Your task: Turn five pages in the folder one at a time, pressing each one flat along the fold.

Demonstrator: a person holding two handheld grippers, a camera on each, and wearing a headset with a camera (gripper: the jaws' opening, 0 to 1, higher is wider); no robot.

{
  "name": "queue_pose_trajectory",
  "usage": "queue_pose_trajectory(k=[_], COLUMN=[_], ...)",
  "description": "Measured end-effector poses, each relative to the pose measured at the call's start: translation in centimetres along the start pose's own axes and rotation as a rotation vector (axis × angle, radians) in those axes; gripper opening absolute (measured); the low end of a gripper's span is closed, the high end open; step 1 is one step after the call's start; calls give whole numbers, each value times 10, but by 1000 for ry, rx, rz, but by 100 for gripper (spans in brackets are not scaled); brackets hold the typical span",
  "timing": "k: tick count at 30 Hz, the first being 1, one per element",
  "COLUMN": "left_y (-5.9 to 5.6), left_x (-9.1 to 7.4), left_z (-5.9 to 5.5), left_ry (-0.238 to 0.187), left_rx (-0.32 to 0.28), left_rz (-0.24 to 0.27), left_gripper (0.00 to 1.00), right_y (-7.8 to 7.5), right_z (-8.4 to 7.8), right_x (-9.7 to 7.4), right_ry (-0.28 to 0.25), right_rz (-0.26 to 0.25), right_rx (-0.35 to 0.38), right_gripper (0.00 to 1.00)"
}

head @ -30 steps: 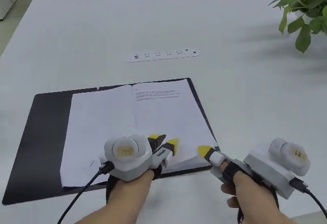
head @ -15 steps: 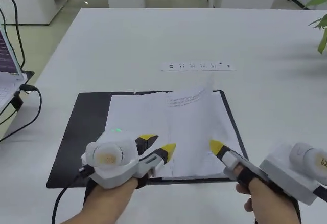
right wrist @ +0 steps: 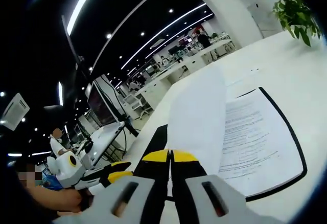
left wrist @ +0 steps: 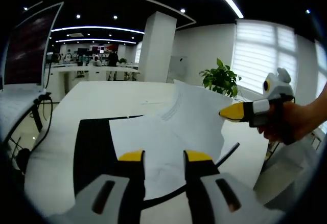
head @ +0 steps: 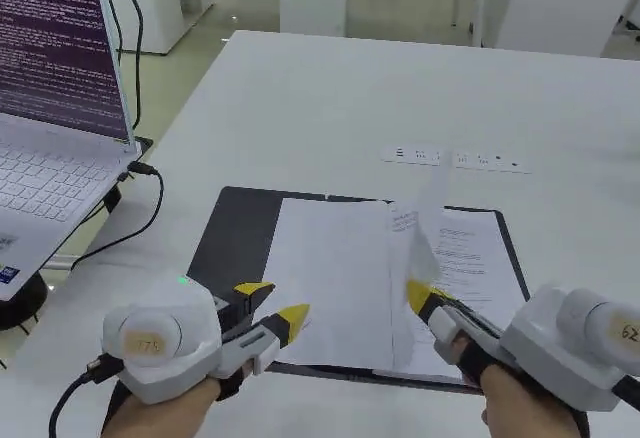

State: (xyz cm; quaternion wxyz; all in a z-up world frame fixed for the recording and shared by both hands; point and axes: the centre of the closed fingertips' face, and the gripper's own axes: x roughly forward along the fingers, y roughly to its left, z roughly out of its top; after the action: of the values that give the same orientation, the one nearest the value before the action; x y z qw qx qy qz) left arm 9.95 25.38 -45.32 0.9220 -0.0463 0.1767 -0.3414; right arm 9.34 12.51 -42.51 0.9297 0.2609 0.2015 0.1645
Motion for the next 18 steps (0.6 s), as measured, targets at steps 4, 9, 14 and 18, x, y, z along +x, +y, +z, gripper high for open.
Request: queue_pose_trajectory(k=[4,9,14,18], left_y=[10,18,23,29], left_x=[-10,-19,-26,-31], left_z=[-2,-4,-6,-10], left_ry=[-5,-12,-18,-17], left_rx=[-15,-30,-49,-64], left_rz=[26,49,62,74], left_gripper=[28,28,28,27], right_y=[11,22,30,33], right_z=[-9,-24,-38,-56], right_x=[14,29,42,55], right_ry=[33,83,128,185], right_rz=[13,23,30,32], right_rx=[-36,-102,-137,-177], right_gripper=[0,0,0,0])
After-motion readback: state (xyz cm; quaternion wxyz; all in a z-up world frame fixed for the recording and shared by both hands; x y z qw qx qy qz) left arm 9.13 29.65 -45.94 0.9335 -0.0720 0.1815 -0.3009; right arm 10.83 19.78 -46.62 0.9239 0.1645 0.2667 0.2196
